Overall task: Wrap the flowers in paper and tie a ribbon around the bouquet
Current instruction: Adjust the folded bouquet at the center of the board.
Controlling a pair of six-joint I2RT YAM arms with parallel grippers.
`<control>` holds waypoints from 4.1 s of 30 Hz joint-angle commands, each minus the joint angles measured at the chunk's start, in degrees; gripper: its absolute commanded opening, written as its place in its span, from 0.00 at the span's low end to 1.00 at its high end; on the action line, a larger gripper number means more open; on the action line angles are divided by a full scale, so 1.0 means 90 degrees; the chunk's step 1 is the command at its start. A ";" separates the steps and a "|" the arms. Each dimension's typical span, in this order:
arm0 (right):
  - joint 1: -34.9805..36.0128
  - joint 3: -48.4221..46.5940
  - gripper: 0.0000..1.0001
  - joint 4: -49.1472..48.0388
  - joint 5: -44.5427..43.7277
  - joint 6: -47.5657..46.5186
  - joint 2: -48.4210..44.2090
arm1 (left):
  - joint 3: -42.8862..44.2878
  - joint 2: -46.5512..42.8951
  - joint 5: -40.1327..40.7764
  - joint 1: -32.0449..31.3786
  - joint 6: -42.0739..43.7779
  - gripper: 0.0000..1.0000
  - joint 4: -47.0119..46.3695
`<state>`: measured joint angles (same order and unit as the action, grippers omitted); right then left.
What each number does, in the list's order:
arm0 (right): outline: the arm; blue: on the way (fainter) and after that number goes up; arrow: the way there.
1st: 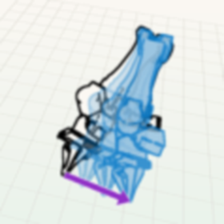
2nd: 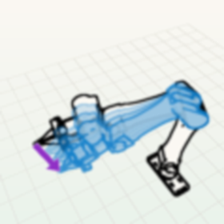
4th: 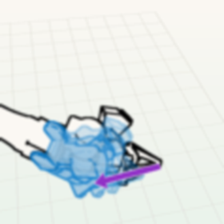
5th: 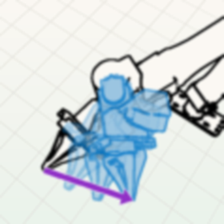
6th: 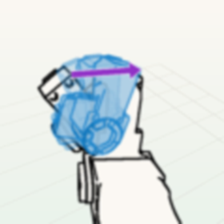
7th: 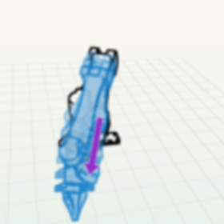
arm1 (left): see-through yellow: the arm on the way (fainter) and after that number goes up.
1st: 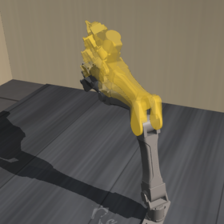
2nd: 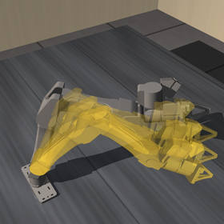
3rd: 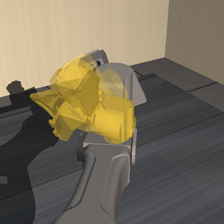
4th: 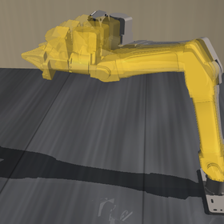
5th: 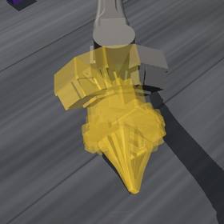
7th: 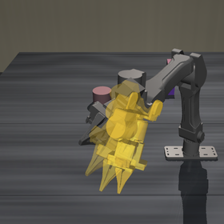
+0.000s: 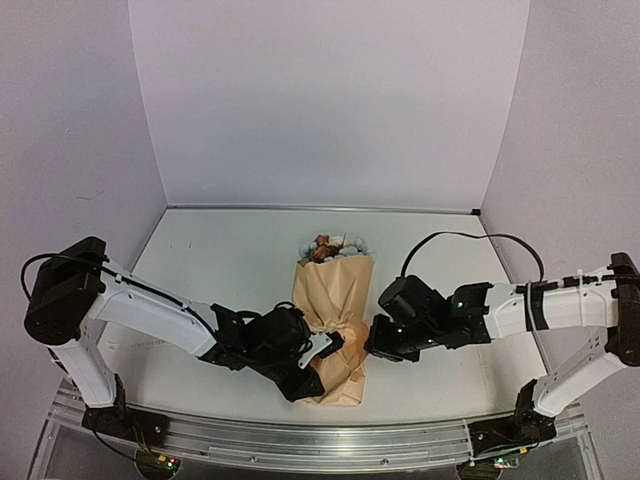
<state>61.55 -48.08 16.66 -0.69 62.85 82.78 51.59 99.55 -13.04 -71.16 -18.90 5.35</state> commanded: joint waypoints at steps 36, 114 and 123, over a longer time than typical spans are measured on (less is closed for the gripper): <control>-0.0096 -0.1452 0.63 0.2475 0.0119 -0.3057 -0.0270 | -0.0606 -0.0315 0.0212 -0.0006 -0.0536 0.11 -0.0830; -0.0676 0.1469 0.22 -0.1080 -0.1499 -0.2183 -0.1357 | -0.0543 -0.0413 -0.0115 -0.0080 -0.1318 0.00 -0.1220; -0.0404 0.0452 0.19 -0.1068 0.0662 -0.1802 -0.0175 | -0.0311 -0.0211 -0.0129 -0.0241 -0.1260 0.00 -0.1125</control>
<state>55.91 -39.73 9.55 -3.29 43.96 76.83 46.55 96.83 -14.79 -72.91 -30.26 -5.39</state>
